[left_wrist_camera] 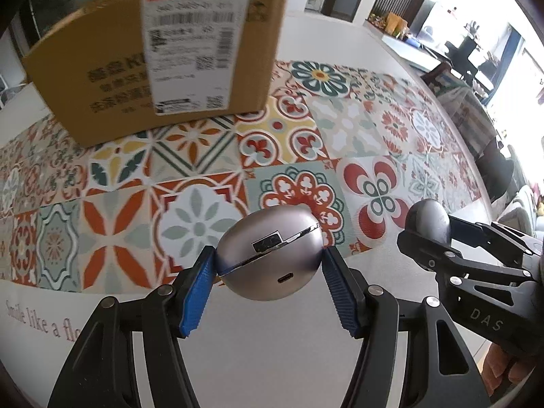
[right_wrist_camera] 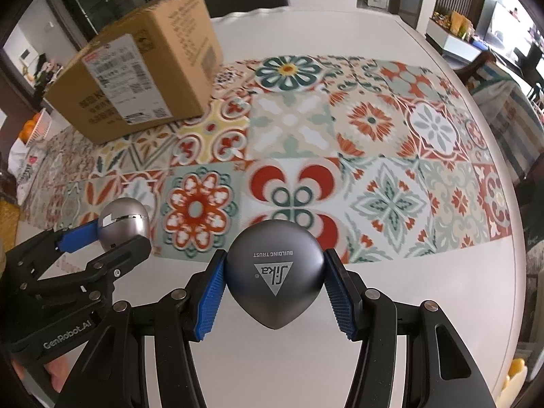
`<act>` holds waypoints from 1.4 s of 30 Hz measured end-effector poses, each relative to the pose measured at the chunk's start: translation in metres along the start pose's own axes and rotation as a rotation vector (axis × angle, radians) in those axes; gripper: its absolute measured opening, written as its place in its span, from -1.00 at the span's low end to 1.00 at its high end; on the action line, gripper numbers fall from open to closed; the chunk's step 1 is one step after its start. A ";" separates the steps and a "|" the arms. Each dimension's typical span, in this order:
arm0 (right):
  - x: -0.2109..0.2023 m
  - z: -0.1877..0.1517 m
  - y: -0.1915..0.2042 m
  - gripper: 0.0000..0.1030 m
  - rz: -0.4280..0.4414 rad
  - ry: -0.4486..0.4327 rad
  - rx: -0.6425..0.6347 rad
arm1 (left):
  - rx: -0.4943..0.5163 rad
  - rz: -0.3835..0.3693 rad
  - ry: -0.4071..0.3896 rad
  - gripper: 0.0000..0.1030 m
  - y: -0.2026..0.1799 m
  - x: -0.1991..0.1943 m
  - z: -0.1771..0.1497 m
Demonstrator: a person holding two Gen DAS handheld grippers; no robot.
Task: Organize rigid objects
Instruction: 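Carry the grey case in the right gripper and the silver case in the left gripper over the box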
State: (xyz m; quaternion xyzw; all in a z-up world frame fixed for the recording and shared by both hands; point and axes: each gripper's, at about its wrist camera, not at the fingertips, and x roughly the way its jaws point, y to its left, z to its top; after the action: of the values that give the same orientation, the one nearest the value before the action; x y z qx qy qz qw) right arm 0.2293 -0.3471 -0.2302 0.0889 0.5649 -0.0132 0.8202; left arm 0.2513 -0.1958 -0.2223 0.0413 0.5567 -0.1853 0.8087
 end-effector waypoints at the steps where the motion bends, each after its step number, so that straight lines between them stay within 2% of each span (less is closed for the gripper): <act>1: -0.003 0.001 0.004 0.09 0.005 -0.007 -0.004 | -0.005 0.001 -0.008 0.21 0.003 -0.004 -0.001; 10: -0.027 0.008 0.043 0.09 0.038 -0.064 -0.045 | -0.046 0.025 -0.087 0.21 0.033 -0.049 -0.001; 25: -0.079 0.031 0.108 0.09 0.075 -0.210 -0.107 | -0.073 0.056 -0.243 0.21 0.078 -0.122 0.007; 42: -0.118 0.077 0.160 0.08 0.098 -0.355 -0.167 | -0.075 0.101 -0.382 0.21 0.117 -0.176 0.045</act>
State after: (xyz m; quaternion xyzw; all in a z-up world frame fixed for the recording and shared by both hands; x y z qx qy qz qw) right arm 0.2770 -0.2114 -0.0732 0.0445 0.4056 0.0582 0.9111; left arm 0.2766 -0.0551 -0.0606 0.0034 0.3971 -0.1280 0.9088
